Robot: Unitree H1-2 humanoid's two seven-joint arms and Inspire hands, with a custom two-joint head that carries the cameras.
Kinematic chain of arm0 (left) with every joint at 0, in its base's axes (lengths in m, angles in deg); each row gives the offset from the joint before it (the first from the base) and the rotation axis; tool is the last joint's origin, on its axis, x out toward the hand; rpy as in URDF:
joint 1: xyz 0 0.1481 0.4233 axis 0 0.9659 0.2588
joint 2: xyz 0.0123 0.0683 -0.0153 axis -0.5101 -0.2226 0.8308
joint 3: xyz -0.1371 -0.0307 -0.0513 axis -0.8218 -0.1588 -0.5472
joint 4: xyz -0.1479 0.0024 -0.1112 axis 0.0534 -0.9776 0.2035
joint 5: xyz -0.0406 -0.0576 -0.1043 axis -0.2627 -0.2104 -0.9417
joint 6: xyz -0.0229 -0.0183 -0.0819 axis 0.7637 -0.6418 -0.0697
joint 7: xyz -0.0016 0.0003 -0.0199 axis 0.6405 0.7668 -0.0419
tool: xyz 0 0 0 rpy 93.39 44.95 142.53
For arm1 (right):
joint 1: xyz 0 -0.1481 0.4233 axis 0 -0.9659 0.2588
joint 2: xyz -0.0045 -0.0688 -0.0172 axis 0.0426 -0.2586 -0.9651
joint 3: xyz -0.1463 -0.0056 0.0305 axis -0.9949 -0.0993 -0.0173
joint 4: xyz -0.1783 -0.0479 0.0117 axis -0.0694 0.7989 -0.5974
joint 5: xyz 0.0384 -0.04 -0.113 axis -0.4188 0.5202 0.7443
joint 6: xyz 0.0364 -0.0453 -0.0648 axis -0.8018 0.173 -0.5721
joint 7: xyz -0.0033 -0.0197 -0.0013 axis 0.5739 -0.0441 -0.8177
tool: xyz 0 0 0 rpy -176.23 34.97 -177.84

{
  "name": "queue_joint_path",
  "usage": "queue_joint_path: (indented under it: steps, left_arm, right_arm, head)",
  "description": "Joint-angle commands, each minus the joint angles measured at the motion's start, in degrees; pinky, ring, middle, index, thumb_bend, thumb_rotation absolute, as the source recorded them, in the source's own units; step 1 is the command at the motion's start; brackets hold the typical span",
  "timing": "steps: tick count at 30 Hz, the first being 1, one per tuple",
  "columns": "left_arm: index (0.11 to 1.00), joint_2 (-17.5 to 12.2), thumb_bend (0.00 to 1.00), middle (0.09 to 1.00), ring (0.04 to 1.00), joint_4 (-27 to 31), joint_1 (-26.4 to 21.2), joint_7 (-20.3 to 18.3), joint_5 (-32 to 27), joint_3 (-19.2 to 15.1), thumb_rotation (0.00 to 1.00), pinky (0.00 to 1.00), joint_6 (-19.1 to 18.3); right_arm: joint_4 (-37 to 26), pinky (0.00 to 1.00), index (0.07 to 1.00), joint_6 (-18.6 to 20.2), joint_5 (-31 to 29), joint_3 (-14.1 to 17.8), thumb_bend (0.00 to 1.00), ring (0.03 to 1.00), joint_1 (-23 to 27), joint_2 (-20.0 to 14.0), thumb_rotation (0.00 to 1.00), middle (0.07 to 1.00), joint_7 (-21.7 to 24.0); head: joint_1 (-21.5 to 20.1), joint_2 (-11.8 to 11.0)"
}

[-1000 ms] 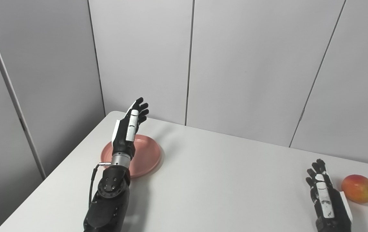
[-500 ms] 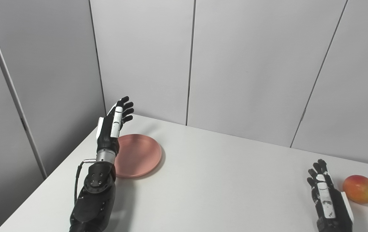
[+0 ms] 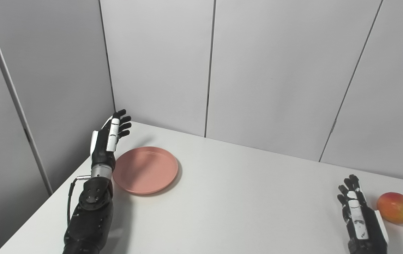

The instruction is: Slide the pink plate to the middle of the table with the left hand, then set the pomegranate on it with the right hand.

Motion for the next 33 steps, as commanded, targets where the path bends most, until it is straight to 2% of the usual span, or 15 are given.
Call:
queue_joint_path:
  steps: [1, 6, 14, 21, 28, 33]
  left_arm:
    - [0.785, -2.2, 0.6, 0.785, 0.779, 0.6, -2.7, 0.2, -0.4, -0.5, 1.0, 0.76, 2.1]
    - [0.789, -3.0, 0.61, 0.79, 0.785, -1.7, -2.8, 0.1, -0.8, -1.1, 1.0, 0.76, 2.4]
    - [0.78, -3.8, 0.59, 0.786, 0.779, -7.5, -3.7, 0.0, -1.1, -1.1, 1.0, 0.74, 5.6]
    - [0.802, -4.0, 0.64, 0.811, 0.806, -12.8, -4.9, -2.5, -3.6, -1.1, 1.0, 0.78, 7.3]
    - [0.795, -3.6, 0.66, 0.807, 0.806, -18.8, -6.6, -2.7, -3.5, -0.8, 1.0, 0.78, 9.9]
    - [0.807, -3.2, 0.62, 0.814, 0.811, -23.2, -8.0, -4.0, -3.9, -0.3, 1.0, 0.81, 11.6]
  right_arm:
    - [0.2, 1.0, 1.0, -2.0, -0.2, 0.2, 0.47, 0.983, -0.2, 0.1, 0.83, 0.997, 0.1]
    - [0.5, 1.0, 1.0, -2.5, 0.0, 0.0, 0.47, 0.984, 0.0, -0.1, 0.85, 1.0, 0.3]
    - [-0.4, 1.0, 1.0, -1.9, -0.1, 0.0, 0.45, 0.989, -0.2, 0.0, 0.86, 1.0, 0.2]
    - [-0.3, 1.0, 1.0, -2.1, -0.1, 0.1, 0.46, 0.989, -0.2, 0.0, 0.85, 1.0, 0.1]
    - [-0.3, 1.0, 1.0, -2.0, 0.2, 0.1, 0.46, 0.987, -0.2, -0.1, 0.85, 1.0, 0.0]
    - [-0.5, 1.0, 1.0, -1.8, 0.1, 0.0, 0.47, 0.99, -0.3, -0.1, 0.85, 1.0, 0.2]
  head:
    - [0.0, 0.1]
    - [-0.2, 0.2]
    - [-0.1, 0.2]
    - [-0.1, 0.3]
    - [-0.1, 0.4]
    - [-0.1, 0.5]
